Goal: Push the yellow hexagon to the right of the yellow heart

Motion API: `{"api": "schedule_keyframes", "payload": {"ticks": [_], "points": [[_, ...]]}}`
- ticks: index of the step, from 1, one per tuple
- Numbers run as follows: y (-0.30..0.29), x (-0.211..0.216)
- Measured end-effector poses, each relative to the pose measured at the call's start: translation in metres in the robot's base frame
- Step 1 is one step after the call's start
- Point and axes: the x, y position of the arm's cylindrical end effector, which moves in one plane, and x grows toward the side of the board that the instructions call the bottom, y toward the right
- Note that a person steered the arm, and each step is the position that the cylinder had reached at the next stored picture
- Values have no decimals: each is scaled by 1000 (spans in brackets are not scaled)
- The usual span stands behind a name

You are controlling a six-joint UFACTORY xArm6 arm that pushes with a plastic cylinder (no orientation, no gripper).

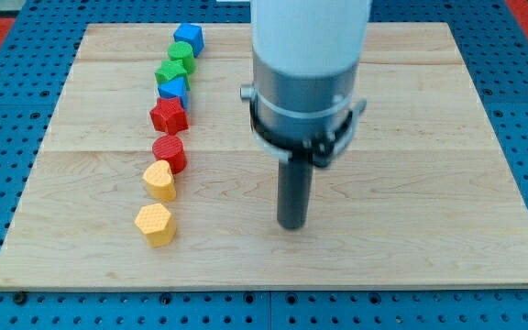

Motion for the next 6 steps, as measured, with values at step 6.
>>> {"api": "schedule_keyframes", "payload": {"ticks": [6], "points": [[-53,-27]]}}
